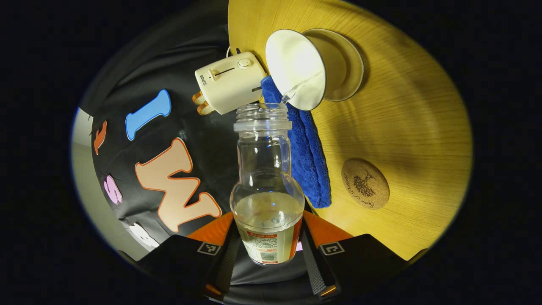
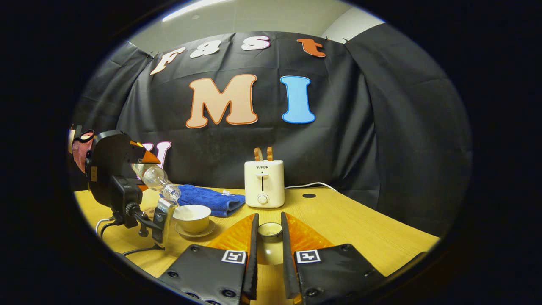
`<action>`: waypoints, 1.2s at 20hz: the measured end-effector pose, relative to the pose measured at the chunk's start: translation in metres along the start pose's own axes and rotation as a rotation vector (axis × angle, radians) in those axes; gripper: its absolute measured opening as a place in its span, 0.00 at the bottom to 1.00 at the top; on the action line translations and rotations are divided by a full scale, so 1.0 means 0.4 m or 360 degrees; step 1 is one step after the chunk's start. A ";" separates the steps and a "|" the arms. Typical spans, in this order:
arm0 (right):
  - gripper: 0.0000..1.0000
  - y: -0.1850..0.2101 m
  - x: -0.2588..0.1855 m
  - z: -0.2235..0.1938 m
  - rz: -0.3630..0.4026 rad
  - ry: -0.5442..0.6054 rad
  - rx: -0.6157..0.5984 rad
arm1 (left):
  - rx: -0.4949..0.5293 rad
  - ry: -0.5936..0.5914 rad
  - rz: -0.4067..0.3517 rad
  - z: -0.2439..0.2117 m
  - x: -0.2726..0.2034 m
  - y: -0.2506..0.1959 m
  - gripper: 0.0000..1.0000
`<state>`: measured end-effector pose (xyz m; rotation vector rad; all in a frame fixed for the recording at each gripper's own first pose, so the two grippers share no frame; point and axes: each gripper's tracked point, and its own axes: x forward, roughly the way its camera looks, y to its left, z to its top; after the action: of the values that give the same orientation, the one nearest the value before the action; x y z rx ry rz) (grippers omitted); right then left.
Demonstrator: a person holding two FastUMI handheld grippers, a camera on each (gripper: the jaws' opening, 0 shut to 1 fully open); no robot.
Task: Open the teacup lid with one hand, grasp the water bottle and pour water into the teacup with the other hand; after pouring, place the water bottle on the coaster and then close the teacup lid.
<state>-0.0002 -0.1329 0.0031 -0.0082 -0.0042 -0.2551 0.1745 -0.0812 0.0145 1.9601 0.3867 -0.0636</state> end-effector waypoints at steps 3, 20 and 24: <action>0.29 0.000 0.000 0.002 0.0000 0.0000 0.0000 | -0.0124 -0.0003 -0.0054 0.001 -0.002 -0.029 0.69; 0.28 -0.004 -0.001 0.000 -0.0011 -0.0001 -0.0002 | -0.2159 -0.0364 -0.0270 0.036 -0.055 -0.059 0.68; 0.29 -0.005 -0.002 0.001 -0.0016 -0.0002 -0.0004 | -0.2623 -0.0484 -0.0218 0.009 -0.053 -0.021 0.69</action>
<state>-0.0014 -0.1347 0.0033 -0.0107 -0.0049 -0.2652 0.1525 -0.0862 0.0102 0.2851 0.2115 -0.0865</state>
